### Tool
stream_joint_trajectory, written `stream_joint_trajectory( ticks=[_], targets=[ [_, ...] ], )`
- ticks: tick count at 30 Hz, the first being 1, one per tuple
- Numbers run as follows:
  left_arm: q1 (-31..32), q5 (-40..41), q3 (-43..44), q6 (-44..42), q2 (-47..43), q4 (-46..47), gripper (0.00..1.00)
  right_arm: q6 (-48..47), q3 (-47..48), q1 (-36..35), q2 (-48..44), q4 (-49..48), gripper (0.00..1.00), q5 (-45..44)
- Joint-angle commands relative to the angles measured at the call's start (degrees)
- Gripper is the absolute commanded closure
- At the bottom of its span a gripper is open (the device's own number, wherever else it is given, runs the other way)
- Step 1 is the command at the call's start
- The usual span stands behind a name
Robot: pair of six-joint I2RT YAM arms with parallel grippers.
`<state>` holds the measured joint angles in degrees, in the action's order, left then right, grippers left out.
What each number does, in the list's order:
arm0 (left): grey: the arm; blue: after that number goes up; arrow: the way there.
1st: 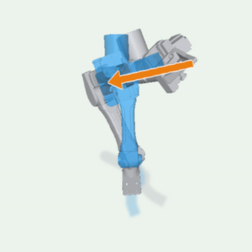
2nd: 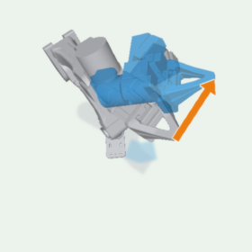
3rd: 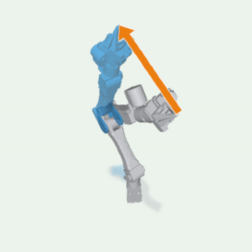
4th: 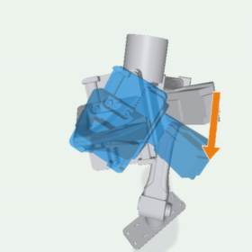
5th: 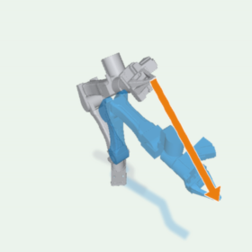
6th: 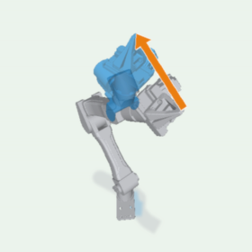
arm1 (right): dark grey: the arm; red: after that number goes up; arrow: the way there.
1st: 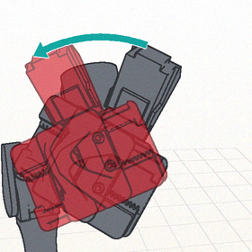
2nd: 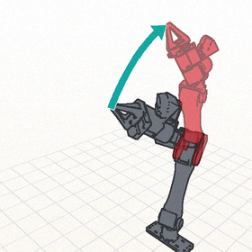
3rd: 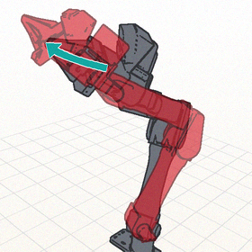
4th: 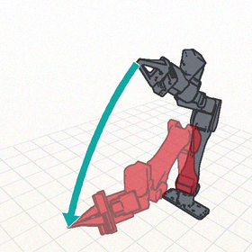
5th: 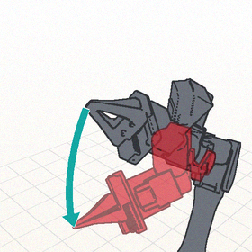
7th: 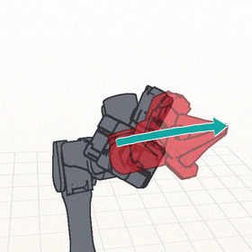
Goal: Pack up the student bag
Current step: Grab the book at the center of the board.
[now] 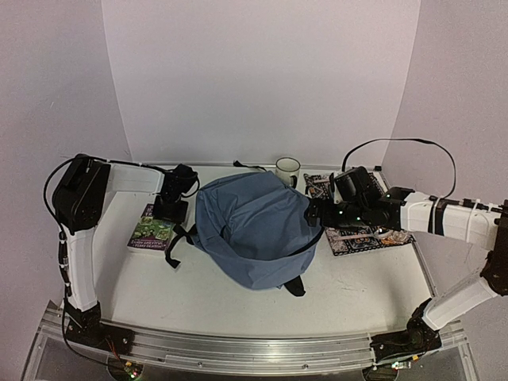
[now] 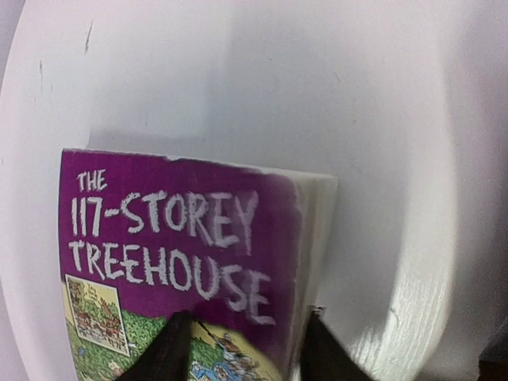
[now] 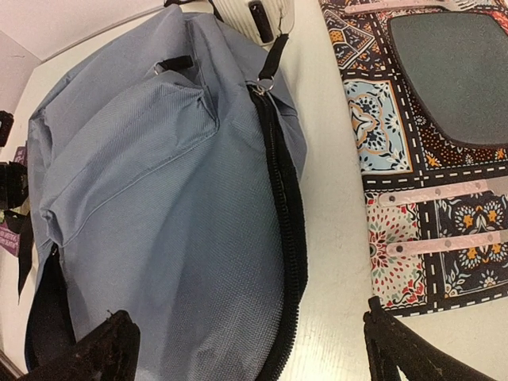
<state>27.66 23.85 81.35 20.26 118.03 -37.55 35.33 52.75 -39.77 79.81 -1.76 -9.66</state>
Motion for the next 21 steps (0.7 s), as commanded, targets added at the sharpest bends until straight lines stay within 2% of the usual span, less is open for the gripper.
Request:
stream_joint_trajectory(
  ticks=[1, 9, 21],
  targets=[
    [-0.9, 0.1, -1.8, 0.9, -2.3, -5.1, 0.71, 0.1, 0.9, -0.1, -1.2, -0.3, 0.02, 0.8],
    [-1.0, 3.0, 0.4, 1.7, -8.5, -9.7, 0.99, -1.6, 2.6, -0.9, 0.0, -1.0, 0.02, 2.2],
    [-1.8, 5.3, 9.4, 5.5, -18.2, -16.8, 1.00, -5.8, 8.7, -7.3, 3.1, -3.6, 0.02, 3.6]
  ],
)
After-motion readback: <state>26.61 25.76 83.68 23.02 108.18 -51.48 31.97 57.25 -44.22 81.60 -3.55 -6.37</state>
